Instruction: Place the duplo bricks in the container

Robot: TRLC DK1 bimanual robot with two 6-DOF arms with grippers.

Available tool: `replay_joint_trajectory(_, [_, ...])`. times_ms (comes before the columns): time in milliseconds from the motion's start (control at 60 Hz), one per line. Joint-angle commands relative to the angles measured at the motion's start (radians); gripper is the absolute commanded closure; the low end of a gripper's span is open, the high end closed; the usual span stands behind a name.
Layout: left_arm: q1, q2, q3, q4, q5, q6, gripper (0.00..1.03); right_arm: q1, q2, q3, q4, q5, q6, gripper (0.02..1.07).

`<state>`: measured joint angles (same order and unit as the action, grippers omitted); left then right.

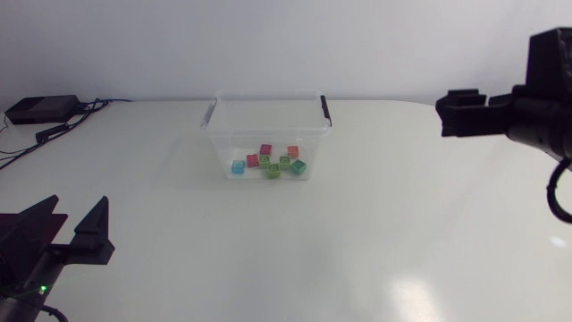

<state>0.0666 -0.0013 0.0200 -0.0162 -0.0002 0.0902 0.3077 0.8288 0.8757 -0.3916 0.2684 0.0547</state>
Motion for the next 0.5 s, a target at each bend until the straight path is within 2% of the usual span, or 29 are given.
replay_joint_trajectory(0, [0.009,-0.011,-0.018,0.010,0.008,0.017,0.04,0.011,-0.125,-0.110,0.030,0.032,-0.012,0.07])
replay_joint_trajectory(233, [0.009,-0.011,-0.018,0.010,0.008,0.017,0.04,0.013,-0.341,-0.279,0.036,0.061,-0.036,0.07])
replay_joint_trajectory(333, [0.008,-0.011,-0.019,0.010,0.008,0.017,0.04,0.013,-0.388,-0.389,0.134,0.056,-0.087,0.07])
replay_joint_trajectory(483, [-0.003,-0.009,-0.019,0.011,0.007,0.000,0.04,-0.037,-0.456,-0.464,0.173,0.007,-0.082,0.07])
